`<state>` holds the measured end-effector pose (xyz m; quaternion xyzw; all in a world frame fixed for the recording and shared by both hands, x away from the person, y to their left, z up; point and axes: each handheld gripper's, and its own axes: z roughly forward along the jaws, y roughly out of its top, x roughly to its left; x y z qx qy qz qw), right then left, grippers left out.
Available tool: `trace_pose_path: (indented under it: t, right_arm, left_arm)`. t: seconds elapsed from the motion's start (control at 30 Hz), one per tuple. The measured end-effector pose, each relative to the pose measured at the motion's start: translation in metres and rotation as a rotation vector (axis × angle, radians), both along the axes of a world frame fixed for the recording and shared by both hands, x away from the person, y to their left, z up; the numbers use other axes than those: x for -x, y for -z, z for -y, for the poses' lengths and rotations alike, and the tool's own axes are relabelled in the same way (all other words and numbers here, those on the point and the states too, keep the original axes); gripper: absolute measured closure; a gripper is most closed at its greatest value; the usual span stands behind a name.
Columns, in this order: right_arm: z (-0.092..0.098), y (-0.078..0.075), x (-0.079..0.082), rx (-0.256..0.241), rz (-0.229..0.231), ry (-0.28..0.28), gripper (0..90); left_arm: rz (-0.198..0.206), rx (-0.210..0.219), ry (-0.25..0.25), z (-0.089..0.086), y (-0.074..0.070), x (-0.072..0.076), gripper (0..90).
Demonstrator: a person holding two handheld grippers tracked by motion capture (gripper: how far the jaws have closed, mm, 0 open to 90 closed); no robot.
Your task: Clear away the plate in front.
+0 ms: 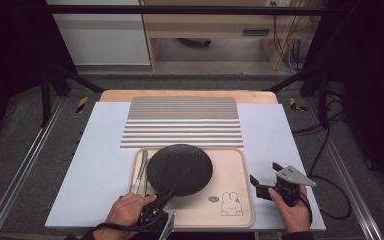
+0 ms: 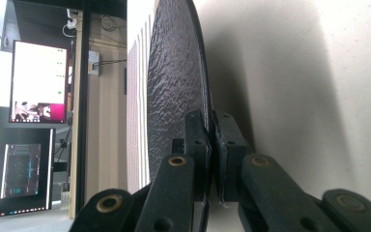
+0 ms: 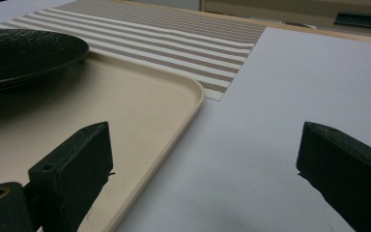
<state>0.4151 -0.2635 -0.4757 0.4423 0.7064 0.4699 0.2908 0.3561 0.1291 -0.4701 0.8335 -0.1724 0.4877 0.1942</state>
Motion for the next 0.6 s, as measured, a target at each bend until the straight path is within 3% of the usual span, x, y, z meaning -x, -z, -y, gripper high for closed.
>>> trace_pose_path:
  t: [0.6]
  right_arm:
    - [-0.0005, 0.0000, 0.0000, 0.001, -0.002, 0.000, 6.0]
  left_arm:
    - [-0.002, -0.005, 0.005, 0.0012, 0.0032, 0.0024, 86.0]
